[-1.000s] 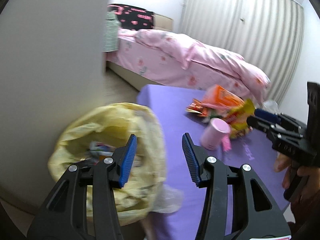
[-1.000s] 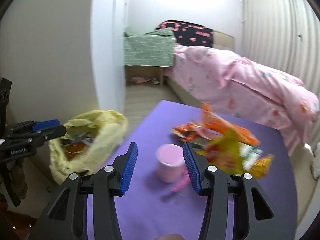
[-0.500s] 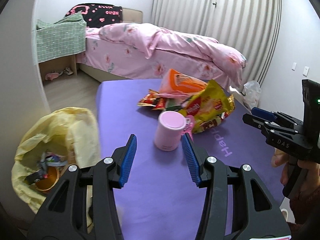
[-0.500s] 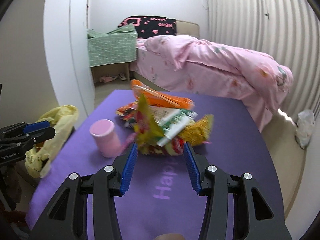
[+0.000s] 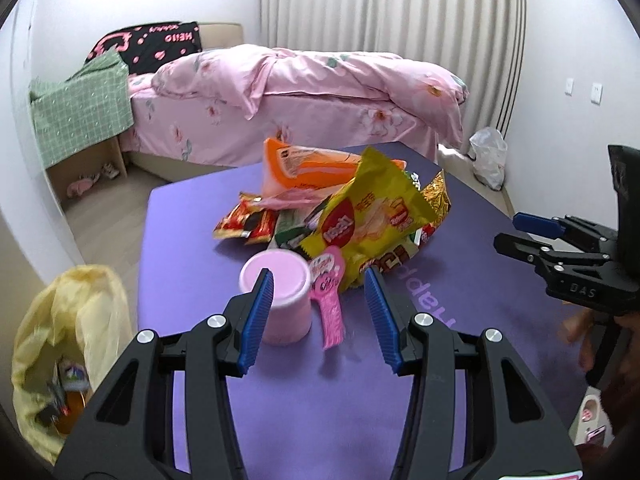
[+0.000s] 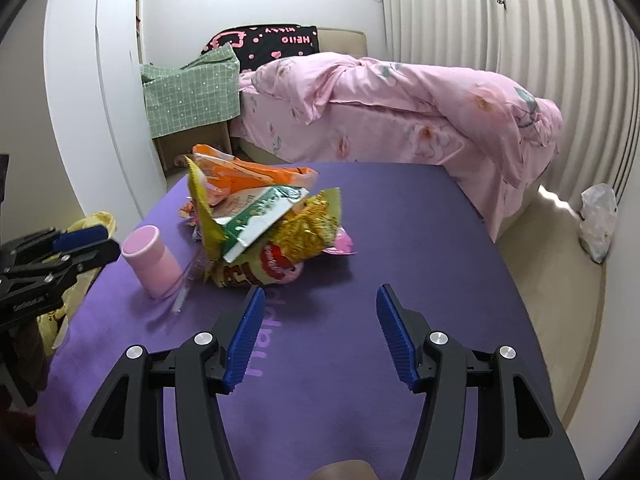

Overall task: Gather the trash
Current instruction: 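Reach the left tool toward the pink cup and snack wrappers, then grasp the orange snack bag with the left tool and lift it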

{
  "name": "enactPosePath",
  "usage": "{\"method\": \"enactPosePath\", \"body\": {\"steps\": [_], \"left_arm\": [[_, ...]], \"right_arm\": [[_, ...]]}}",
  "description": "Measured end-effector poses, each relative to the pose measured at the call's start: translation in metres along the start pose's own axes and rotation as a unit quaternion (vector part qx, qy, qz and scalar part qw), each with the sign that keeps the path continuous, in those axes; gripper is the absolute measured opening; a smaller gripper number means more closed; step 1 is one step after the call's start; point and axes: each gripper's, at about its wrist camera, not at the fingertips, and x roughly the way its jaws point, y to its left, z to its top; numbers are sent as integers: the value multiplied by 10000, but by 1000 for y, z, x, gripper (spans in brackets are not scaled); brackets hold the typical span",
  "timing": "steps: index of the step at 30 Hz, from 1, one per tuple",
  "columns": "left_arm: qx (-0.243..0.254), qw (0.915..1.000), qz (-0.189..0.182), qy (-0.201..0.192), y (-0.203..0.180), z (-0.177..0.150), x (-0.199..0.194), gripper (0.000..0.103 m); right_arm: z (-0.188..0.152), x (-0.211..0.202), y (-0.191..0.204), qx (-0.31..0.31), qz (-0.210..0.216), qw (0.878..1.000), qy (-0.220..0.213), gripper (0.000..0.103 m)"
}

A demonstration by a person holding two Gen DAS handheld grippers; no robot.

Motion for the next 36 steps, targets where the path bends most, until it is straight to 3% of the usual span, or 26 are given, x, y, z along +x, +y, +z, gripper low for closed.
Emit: {"method": "enactPosePath", "body": {"steps": [6,14,18,22,24,27,33,36], "left_arm": [[321,9993,130,-119,-10,15,18,45],[364,9993,-99,-17,-2,34,36,45],[88,9992,-386,-35,16,58,37,45],[-603,9960,-652,49,45,93,50,45],[-884,9937,-671,150,60,110,65,51],[-1142,9909,-531,481,77,126,101,51],[-1481,9798,-367,1291,77,113,163,50],[-1584,9750,-642,1418,73,112,166,16]], "right_arm": [[2,8,-9,-188,-210,9996,8,55],[1,37,-24,-111,-428,9985,329,55],[2,45,-29,-89,-522,9980,341,55],[6,51,-33,-57,-610,9976,333,55],[8,52,-37,16,-618,9976,320,55],[10,54,-42,119,-617,9975,327,55],[9,60,-42,126,-629,9971,412,55],[11,61,-37,5,-591,9973,438,55]]}}
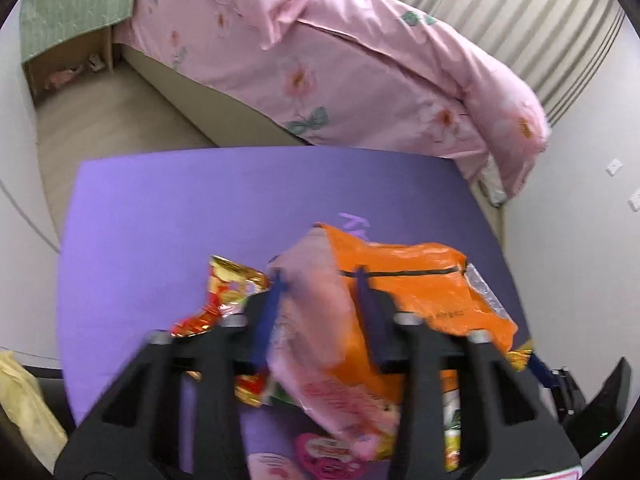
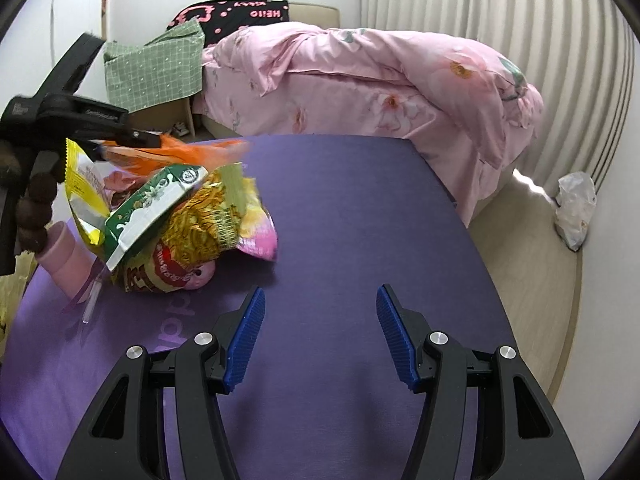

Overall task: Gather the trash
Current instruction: 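Grasp the orange snack bag with the left tool and lift it, then carry the orange bag toward the trash bag while the right tool grasps a yellow wrapper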

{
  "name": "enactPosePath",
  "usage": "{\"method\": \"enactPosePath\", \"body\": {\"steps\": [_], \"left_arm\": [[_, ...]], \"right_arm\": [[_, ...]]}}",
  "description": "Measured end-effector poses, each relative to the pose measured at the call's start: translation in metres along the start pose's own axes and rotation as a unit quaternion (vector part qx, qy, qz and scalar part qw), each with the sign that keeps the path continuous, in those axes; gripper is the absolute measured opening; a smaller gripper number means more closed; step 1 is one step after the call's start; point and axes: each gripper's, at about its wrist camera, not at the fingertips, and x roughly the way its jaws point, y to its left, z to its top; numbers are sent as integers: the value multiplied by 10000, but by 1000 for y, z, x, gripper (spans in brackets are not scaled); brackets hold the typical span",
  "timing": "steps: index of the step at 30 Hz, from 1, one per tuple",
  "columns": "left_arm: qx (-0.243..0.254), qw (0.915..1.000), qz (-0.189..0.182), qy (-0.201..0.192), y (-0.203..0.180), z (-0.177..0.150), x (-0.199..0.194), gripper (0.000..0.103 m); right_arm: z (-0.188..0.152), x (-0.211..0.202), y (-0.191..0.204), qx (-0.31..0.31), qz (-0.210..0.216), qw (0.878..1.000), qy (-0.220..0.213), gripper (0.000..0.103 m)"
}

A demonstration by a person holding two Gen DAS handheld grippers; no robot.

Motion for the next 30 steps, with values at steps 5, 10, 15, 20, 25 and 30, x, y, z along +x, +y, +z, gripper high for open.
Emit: {"method": "enactPosePath", "body": {"steps": [5,10,15,20,25,30], "left_arm": [[356,9975,64,-607,-13,2,-46,10],[349,9876,213,-1514,-11,-2,-120,10],[182,9826,501,-1778,10,-33,-170,10],[5,9776,792,-1952,42,-79,-203,10],[-106,9773,960,-1887,67,-121,-220,10],[-42,9792,1001,-1762,74,-162,-223,11]], "right_arm": [[6,-9,3,-38,9,9999,-157,55],[13,-22,10,-61,148,9993,-335,55],[20,-43,30,-272,449,9970,-575,55],[24,-57,60,-558,814,9929,-663,55],[29,-65,92,-778,1141,9881,-682,55],[38,-57,122,-1060,1198,9850,-642,52]]}}
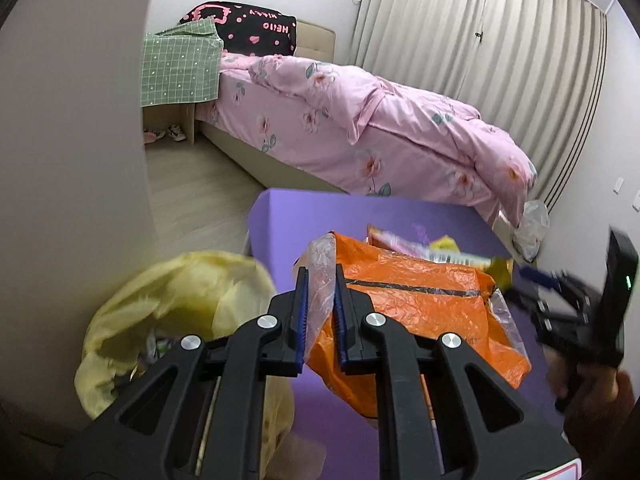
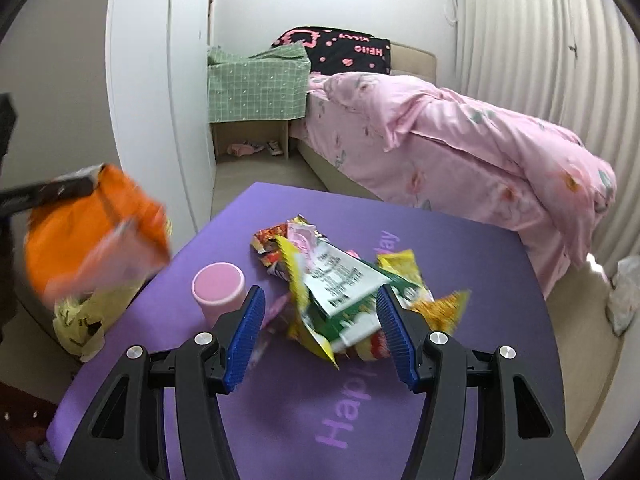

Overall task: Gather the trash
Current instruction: 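Carry the orange bag toward the trash bag while the right tool grasps a yellow wrapper, then drop the orange bag into the trash bag with the left tool while the right tool holds the wrapper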

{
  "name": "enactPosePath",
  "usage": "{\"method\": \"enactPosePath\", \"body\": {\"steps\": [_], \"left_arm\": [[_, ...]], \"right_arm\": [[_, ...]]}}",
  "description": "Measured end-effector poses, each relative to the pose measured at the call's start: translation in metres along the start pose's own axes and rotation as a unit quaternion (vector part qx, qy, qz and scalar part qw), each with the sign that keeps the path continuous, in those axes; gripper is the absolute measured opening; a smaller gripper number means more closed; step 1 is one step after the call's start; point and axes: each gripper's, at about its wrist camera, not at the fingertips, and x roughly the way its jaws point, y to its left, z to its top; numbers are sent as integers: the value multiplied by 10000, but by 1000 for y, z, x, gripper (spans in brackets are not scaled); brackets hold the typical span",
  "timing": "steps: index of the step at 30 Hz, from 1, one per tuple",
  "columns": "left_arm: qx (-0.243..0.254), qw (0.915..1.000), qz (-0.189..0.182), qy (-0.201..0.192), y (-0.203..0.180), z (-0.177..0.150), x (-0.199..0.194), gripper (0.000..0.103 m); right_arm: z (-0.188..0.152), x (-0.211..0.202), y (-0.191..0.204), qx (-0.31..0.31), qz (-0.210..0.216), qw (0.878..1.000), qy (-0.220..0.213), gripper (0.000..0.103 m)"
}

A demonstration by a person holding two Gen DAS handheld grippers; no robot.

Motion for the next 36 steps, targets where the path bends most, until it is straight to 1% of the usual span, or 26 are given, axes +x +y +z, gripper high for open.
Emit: {"method": "enactPosePath", "body": {"steps": [3,4,5,7,8,10,13,17,21,23,29,34,36], "left_arm": [[-4,9999,-29,101,3,-18,-2,12],[-14,9999,-35,137,5,-23,-2,12],[-25,9998,-40,190,6,-28,-1,12],[-40,9997,-14,237,9,-36,0,12],[-32,9997,2,240,10,-39,-2,12],[-6,9998,52,200,14,-44,-6,12],[24,9998,139,115,20,-48,-15,12],[-41,9999,157,33,28,-49,-26,12],[-13,9997,208,-156,30,-46,-42,12],[68,9990,307,-307,29,-44,-52,12],[276,9934,846,-729,38,-35,-76,12],[236,9872,1305,-886,59,-31,-90,13],[308,9825,1590,-917,69,-31,-93,13]], "right_arm": [[6,19,6,-54,22,9998,185,41],[7,27,6,-41,78,9996,277,34],[6,32,6,-21,137,9992,362,23],[7,41,4,62,314,9979,556,12],[8,41,3,123,422,9973,584,8],[11,33,4,92,423,9976,543,7],[21,10,7,-73,271,9991,327,7],[34,-17,11,-208,139,9997,56,7],[46,-40,16,-222,144,9994,-215,7],[50,-49,20,-247,186,9990,-318,7],[61,-70,39,-341,402,9968,-606,7],[68,-80,53,-394,587,9949,-722,7],[70,-80,58,-409,634,9945,-722,7]]}}
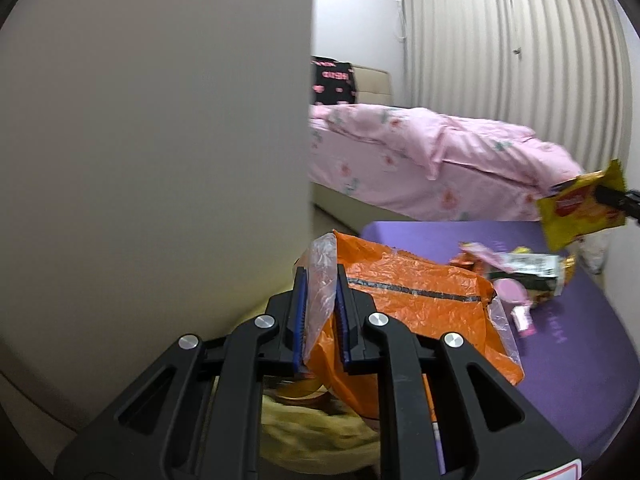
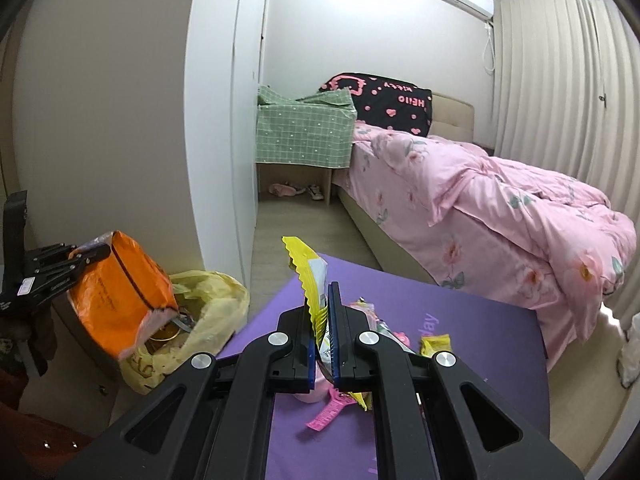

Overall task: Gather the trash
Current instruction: 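Drop the orange bag into the trash bag with the left tool while the right tool holds the wrapper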

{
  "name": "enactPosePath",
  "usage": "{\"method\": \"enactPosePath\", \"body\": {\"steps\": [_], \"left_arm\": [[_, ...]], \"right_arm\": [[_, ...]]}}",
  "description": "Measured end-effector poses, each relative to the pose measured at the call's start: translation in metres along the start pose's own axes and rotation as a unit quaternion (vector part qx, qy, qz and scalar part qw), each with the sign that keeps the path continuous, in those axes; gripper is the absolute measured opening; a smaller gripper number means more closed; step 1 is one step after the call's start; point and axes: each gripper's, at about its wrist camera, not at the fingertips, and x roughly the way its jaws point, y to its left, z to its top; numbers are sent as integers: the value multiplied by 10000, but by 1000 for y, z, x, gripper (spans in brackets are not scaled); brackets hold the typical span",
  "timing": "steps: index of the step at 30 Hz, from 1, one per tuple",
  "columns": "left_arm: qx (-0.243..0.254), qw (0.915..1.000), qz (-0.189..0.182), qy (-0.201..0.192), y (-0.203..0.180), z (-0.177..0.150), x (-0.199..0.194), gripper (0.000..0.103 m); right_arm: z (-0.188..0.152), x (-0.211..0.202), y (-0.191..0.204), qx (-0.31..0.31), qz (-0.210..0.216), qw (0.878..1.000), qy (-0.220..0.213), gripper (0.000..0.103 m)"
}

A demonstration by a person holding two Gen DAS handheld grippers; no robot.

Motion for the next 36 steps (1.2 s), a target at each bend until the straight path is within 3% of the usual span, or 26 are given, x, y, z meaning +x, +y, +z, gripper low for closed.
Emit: {"method": "enactPosePath", "body": {"steps": [10,17,28,33,36], "left_arm": [[186,9954,920,179,44,-9,15,13],[462,9924,1090,331,40,-18,29,13],[746,9883,1027,843,19,-41,76,13],[995,9771,1644,913,15,-42,96,13],[685,9834,1352,999,24,-41,95,14]], "right_arm": [[-5,8,12,67,256,9996,55,7],[-10,20,13,139,363,9991,194,7],[-26,44,15,189,448,9976,485,7],[-33,48,12,247,437,9972,562,7],[-37,51,9,282,438,9969,594,7]]}}
